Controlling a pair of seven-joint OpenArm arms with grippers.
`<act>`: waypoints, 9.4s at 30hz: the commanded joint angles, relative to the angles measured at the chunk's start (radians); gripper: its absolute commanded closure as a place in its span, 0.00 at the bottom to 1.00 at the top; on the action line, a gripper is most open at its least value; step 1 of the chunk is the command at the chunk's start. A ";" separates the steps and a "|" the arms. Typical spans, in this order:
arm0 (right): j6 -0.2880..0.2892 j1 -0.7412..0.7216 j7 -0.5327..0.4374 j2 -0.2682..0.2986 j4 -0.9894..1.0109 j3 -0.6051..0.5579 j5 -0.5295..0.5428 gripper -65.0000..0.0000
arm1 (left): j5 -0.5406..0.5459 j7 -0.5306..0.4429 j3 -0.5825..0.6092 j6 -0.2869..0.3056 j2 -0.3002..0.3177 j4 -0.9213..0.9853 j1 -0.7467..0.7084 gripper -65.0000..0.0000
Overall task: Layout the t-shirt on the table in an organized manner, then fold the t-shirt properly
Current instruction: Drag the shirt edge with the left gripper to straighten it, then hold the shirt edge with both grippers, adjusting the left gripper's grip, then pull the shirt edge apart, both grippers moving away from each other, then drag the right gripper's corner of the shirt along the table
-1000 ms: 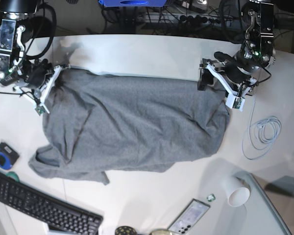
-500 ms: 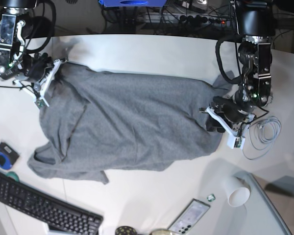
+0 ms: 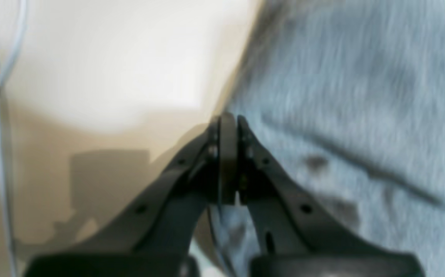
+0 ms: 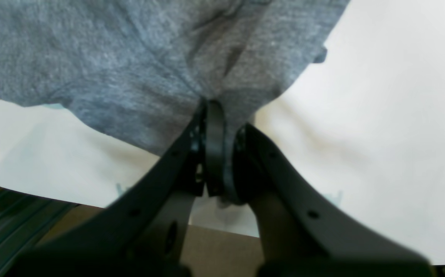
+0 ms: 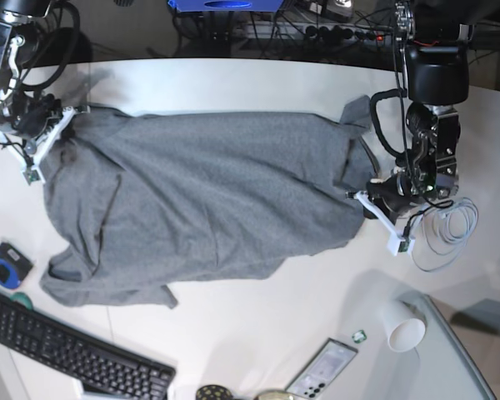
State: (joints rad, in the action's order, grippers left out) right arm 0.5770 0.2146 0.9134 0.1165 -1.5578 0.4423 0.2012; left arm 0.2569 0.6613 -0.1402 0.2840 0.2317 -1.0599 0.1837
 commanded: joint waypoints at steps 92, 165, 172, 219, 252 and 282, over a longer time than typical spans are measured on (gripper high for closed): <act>0.002 -0.017 -0.004 0.010 -0.020 0.006 0.007 1.00 | 0.031 -0.073 0.115 0.002 0.122 0.034 0.035 1.00; 0.002 -0.019 -0.004 -0.002 -0.014 0.005 0.008 1.00 | 0.043 0.213 -0.246 0.002 0.096 -0.560 -0.335 1.00; 0.002 -0.017 -0.006 -0.013 -0.014 0.011 0.011 0.96 | 0.045 0.211 -0.413 0.131 0.028 -0.558 -0.442 1.00; 0.004 0.105 -0.155 -0.065 -0.017 0.168 0.011 0.34 | 0.032 0.041 -0.482 0.383 -0.108 -0.201 -0.385 1.00; 0.005 0.065 -0.150 -0.099 -0.036 0.318 0.013 0.27 | 0.032 0.045 -0.480 0.383 -0.107 -0.293 -0.398 1.00; 0.001 0.024 0.232 -0.074 -0.201 0.312 0.246 0.99 | 0.031 0.045 -0.480 0.383 -0.085 -0.294 -0.398 1.00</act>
State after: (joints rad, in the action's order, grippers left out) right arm 0.5797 0.2462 1.1667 0.0315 -1.7412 0.7528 0.4351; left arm 0.2775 0.7216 -0.6174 0.6601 0.1352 -1.3346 -0.2169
